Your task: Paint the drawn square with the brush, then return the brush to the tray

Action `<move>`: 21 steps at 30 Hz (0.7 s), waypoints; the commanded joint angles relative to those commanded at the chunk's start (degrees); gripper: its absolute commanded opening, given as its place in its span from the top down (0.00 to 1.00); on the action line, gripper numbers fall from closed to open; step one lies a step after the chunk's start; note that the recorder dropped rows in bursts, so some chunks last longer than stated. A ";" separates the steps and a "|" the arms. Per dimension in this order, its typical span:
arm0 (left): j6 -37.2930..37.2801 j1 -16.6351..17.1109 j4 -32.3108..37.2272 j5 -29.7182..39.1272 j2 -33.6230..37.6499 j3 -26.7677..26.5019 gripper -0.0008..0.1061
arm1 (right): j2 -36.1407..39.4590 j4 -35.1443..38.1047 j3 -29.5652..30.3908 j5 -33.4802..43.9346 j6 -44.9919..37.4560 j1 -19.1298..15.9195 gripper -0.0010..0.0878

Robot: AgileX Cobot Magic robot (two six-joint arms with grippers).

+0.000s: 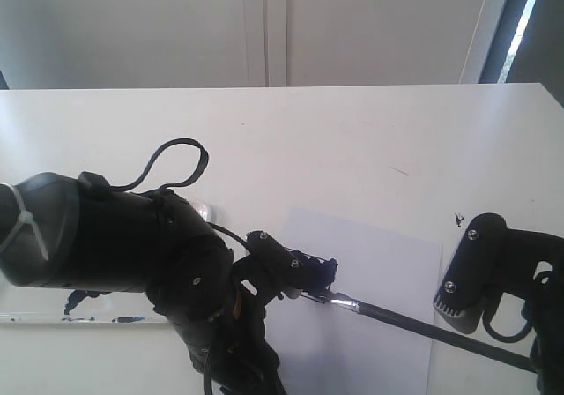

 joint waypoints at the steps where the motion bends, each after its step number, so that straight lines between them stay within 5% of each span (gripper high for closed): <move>1: 0.00 0.00 0.00 0.00 0.00 0.00 0.51 | 0.00 0.14 0.00 0.00 0.00 0.00 0.99; 21: 0.11 0.00 0.00 0.00 0.00 0.00 0.51 | 3.07 0.75 0.00 -0.72 0.00 0.00 0.99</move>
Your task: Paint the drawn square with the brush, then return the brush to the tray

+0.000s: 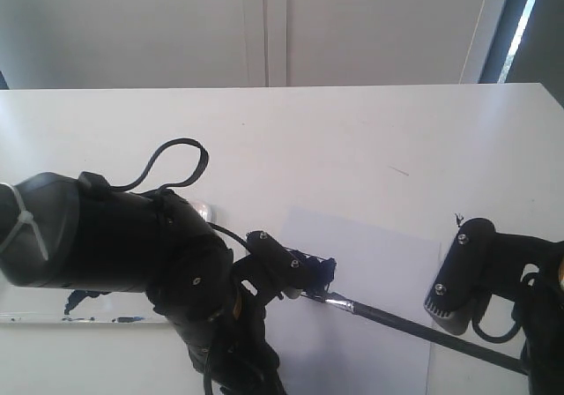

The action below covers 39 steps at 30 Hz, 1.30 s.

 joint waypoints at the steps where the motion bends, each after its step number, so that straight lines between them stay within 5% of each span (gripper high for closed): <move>1: 0.00 0.00 0.00 0.00 0.00 0.00 0.51 | 0.00 0.00 0.00 -0.32 0.00 0.00 0.99; 39: -0.35 0.00 0.62 0.38 0.00 0.00 0.51 | -0.74 -0.84 0.00 0.72 2.06 0.00 0.99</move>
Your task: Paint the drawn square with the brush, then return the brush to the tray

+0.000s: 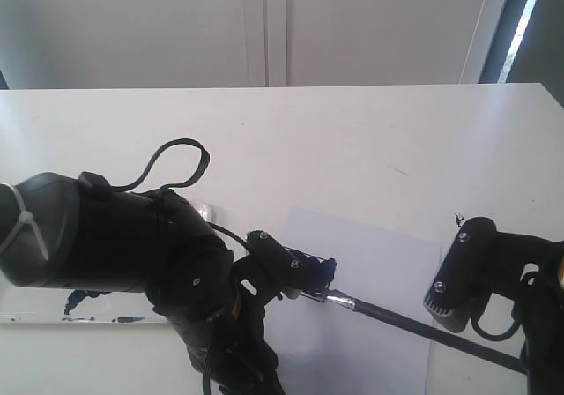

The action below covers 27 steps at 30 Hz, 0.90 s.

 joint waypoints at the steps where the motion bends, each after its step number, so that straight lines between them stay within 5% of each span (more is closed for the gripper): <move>1: 0.00 0.00 0.00 0.10 0.00 0.00 0.51 | 0.00 0.00 0.00 0.00 0.00 0.00 0.99; 27: 0.00 0.00 0.00 0.03 0.00 0.00 0.51 | 0.00 -2.45 0.00 -0.91 1.95 0.00 0.99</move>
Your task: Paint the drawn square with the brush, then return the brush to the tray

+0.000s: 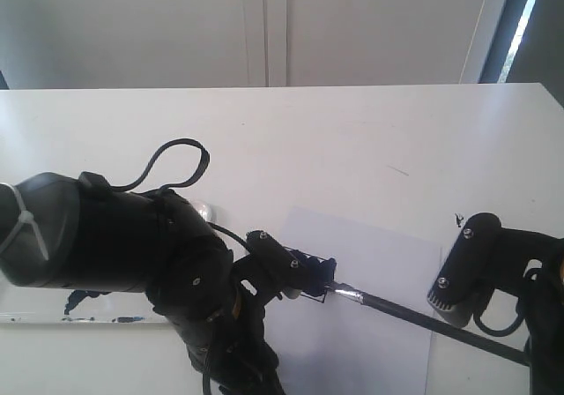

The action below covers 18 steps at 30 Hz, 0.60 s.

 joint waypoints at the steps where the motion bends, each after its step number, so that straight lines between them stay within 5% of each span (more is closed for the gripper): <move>1: 0.11 0.00 0.00 0.00 0.00 0.00 0.51 | 0.11 0.00 0.00 -0.54 0.00 0.00 0.99; 18: 0.21 0.00 0.42 -0.36 0.00 0.00 0.51 | 1.14 0.88 0.00 -9.80 0.00 0.00 0.99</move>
